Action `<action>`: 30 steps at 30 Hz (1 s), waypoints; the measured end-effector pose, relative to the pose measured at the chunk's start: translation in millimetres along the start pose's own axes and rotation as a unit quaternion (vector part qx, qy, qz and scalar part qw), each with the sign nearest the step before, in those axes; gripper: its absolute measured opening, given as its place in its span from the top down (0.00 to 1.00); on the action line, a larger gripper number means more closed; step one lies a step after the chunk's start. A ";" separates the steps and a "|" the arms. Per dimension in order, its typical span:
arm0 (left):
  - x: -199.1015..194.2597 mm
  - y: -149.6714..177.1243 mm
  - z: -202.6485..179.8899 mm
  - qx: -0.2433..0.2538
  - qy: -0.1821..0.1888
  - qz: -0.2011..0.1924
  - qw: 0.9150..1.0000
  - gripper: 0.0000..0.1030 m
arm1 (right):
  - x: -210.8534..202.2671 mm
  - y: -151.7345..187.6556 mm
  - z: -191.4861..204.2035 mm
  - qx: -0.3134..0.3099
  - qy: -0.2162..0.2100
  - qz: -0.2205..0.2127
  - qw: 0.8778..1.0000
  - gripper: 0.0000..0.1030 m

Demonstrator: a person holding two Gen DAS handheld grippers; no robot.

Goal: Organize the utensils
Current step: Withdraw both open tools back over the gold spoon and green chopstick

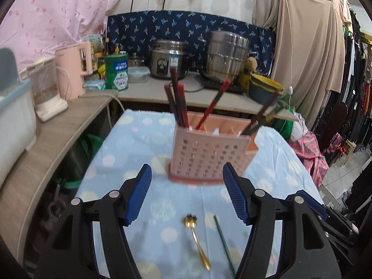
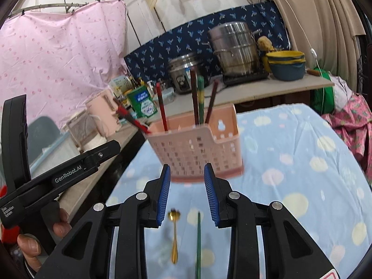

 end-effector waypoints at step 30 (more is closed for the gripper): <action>-40.2 197.8 13.9 0.007 -0.025 0.146 0.989 0.39 | -61.5 192.0 -7.5 -0.028 0.044 0.152 0.987 0.71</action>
Point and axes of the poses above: each gripper's, at about its wrist camera, not at the fingertips, and x roughly the way its jaws point, z to its left, y to its underside, the point moved 7 cm from there along x, roughly the way its jaws point, and after that the axes turned 8 degrees about -z, right-handed, at the moved point
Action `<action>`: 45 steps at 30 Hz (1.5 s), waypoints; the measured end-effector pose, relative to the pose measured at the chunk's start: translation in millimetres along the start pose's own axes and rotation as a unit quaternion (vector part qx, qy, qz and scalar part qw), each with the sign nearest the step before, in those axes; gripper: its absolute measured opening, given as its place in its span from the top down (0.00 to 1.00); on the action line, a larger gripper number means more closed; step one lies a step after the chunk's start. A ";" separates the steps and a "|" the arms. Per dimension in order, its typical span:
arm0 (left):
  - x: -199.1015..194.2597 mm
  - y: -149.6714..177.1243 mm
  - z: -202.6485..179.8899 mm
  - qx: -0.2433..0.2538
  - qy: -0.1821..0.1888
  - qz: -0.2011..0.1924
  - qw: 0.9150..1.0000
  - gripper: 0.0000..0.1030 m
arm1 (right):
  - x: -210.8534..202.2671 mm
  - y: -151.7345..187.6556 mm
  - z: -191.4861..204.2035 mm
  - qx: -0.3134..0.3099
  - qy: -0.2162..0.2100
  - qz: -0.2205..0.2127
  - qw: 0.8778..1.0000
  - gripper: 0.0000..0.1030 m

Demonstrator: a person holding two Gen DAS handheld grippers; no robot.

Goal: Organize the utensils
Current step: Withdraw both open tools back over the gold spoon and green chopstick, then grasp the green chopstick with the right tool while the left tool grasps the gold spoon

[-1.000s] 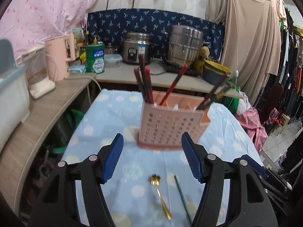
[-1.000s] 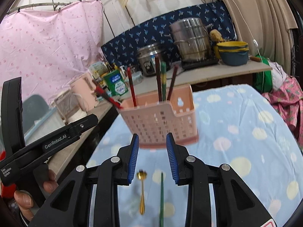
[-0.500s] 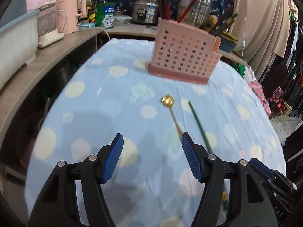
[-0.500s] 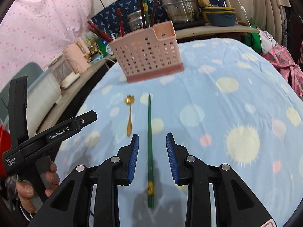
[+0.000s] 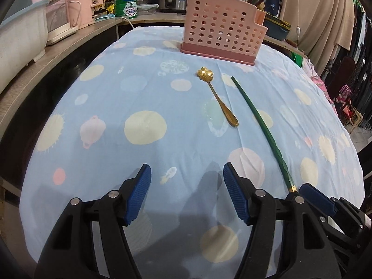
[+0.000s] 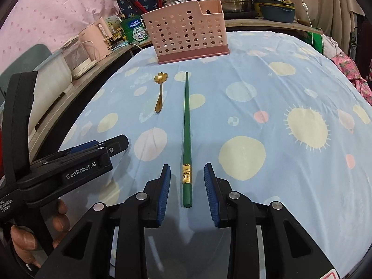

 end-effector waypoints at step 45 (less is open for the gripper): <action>57.0 -50.0 -36.4 0.007 0.006 0.001 1.000 0.35 | -1.4 -17.1 -28.4 -0.006 0.048 -0.036 0.998 0.93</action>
Point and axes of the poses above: each gripper's, at about its wrist camera, not at the fingertips, and x roughly the way its jaws point, z to its left, y to its underside, the point moved 7 cm from there along x, roughly the way its jaws point, and after that the axes turned 8 degrees about -z, right-handed, at the moved point
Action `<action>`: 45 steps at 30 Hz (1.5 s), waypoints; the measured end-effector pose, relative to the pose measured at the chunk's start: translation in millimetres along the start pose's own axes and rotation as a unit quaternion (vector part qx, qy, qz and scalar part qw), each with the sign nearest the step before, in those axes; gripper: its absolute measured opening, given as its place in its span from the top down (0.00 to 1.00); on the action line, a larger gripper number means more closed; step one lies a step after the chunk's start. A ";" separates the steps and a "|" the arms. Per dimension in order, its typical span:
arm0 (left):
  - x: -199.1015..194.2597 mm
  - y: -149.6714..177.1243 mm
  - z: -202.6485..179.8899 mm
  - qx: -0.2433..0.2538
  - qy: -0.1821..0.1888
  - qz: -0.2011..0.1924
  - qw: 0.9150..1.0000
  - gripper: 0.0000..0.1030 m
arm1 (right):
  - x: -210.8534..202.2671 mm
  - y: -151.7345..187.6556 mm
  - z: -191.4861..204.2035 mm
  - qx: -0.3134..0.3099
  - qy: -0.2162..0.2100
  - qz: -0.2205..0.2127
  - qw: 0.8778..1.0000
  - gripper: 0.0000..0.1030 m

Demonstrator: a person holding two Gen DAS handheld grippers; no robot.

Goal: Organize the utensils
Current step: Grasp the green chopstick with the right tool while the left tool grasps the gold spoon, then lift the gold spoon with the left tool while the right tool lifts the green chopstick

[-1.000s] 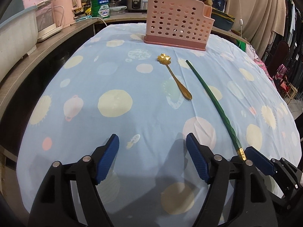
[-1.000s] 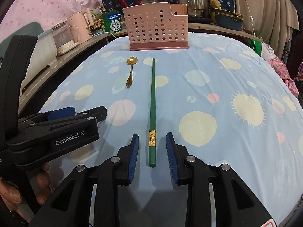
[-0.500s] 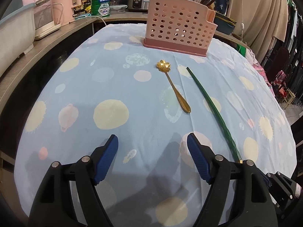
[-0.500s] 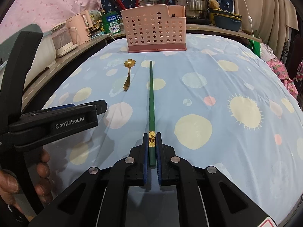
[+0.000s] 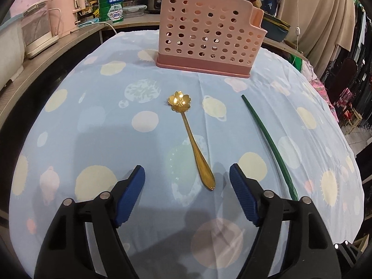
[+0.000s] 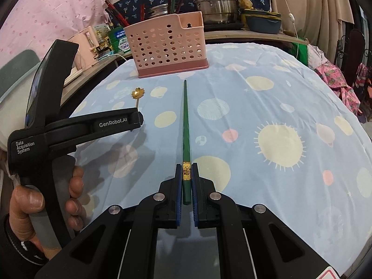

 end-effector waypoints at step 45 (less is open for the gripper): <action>-93.0 -5.7 22.6 -0.020 0.008 -0.042 0.999 0.90 | -54.4 -40.9 -6.3 0.029 -0.014 -0.070 0.997 0.93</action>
Point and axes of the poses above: each gripper's, at about its wrist camera, not at the fingertips, and x roughly the way its jaws point, z to its left, y to its underside, the point moved 7 cm from there along x, roughly the way its jaws point, and after that the axes turned 8 degrees about -z, right-handed, at the moved point
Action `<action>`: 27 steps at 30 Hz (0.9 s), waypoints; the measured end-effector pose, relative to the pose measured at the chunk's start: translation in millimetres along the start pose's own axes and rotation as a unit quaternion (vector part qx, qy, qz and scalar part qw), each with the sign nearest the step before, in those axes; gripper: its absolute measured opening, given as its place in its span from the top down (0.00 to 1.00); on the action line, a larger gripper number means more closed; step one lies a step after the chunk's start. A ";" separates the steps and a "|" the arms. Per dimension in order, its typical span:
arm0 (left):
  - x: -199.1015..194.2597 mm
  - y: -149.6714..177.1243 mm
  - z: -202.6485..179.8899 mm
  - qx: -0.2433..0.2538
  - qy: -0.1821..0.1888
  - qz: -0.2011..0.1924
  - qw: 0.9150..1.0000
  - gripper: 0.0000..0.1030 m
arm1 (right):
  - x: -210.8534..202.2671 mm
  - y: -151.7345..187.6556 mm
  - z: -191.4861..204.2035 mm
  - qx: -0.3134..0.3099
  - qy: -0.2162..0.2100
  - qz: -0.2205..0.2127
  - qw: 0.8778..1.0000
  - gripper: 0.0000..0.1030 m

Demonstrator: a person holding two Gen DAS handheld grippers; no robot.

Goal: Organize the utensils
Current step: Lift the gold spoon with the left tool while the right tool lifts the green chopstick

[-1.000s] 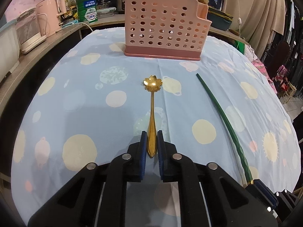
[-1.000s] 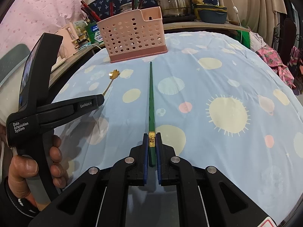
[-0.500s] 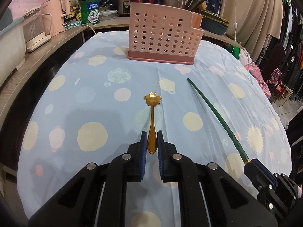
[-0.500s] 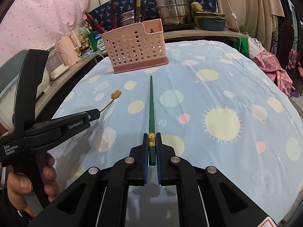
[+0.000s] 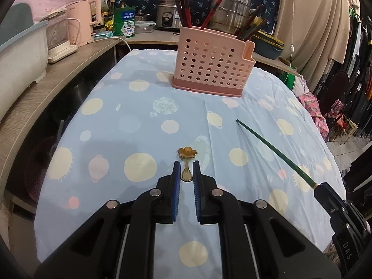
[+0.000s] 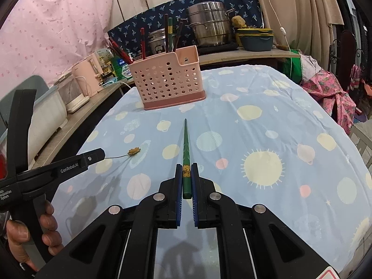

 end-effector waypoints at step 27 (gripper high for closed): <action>-24.8 -63.3 9.5 0.003 0.004 -0.049 0.999 1.00 | -35.2 -110.6 -6.4 0.049 -0.032 -0.094 0.994 0.93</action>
Point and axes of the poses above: each gripper's, at about its wrist camera, not at the fingertips, and x roughly the way its jaws point, z to its left, y to its underside, the point moved 7 cm from there along x, roughly the way its jaws point, and after that the axes turned 8 degrees about -z, right-handed, at the moved point
